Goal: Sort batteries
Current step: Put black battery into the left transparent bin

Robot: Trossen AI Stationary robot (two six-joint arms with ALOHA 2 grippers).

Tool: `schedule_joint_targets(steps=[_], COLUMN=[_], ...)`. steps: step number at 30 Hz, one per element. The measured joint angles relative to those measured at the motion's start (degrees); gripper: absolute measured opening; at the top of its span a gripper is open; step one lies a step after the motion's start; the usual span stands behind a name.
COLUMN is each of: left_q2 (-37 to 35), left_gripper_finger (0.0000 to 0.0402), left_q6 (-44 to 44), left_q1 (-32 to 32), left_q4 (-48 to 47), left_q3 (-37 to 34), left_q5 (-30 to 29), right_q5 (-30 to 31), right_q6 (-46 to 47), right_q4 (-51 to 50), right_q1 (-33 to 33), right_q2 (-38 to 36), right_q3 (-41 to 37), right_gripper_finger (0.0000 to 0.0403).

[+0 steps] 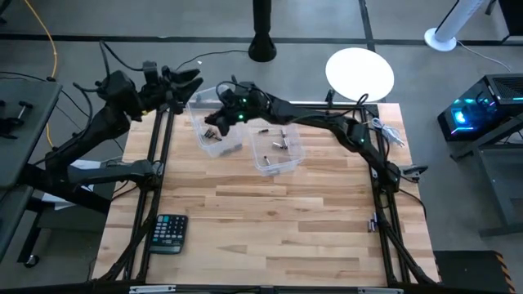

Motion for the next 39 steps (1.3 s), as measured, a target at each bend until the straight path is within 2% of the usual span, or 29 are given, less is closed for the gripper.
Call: schedule_joint_targets(steps=[6,10,13,17,20,25,27,29,31,34,39], left_q2=[-0.52,-0.41,-0.45,-0.22,1.06,5.92,9.39,13.82,18.22,24.71,33.54], left_gripper_finger=[0.0245,0.0245,0.0245,0.0245,0.0245,0.0245,0.0239,0.0225,0.0206,0.0182,0.0165], left_q6=[0.19,1.42,1.65,3.41,3.80,-3.27,-4.78,-5.09,-2.48,5.99,28.42], left_q1=[0.00,0.00,0.00,-0.34,-1.21,-5.37,-9.45,-14.49,-19.36,-25.64,-31.08], left_q4=[-2.56,-4.99,-8.27,-14.40,-15.67,-8.46,-4.26,-2.83,-4.09,-10.56,-26.49], left_q3=[0.00,0.00,0.00,-0.89,-4.40,-15.07,-18.07,-18.18,-15.80,-10.41,1.41], left_q5=[-0.27,-0.80,-1.01,-3.36,-4.86,-4.11,-4.11,-4.98,-7.07,-12.00,-19.47], right_q5=[0.03,-0.35,-1.50,-1.43,-0.04,2.71,3.42,3.50,3.55,3.88,5.91], right_q6=[-5.98,-9.07,-13.04,-22.76,-28.03,-31.96,-32.85,-32.83,-32.83,-32.96,-34.37], right_q4=[-7.50,-14.05,-18.14,-30.47,-38.57,-48.42,-50.59,-52.10,-52.47,-53.61,-55.53], right_q1=[-2.44,-4.65,-6.20,-8.05,-9.63,-13.82,-15.53,-17.41,-19.15,-21.22,-23.78], right_q2=[0.88,0.58,-2.33,-6.38,-8.47,-11.18,-12.10,-13.26,-14.80,-17.30,-21.21], right_q3=[6.59,10.35,8.36,7.75,7.71,7.64,7.64,7.60,7.60,7.60,7.59], right_gripper_finger=[0.0171,0.0207,0.0211,0.0211,0.0211,0.0210,0.0210,0.0210,0.0210,0.0210,0.0210])
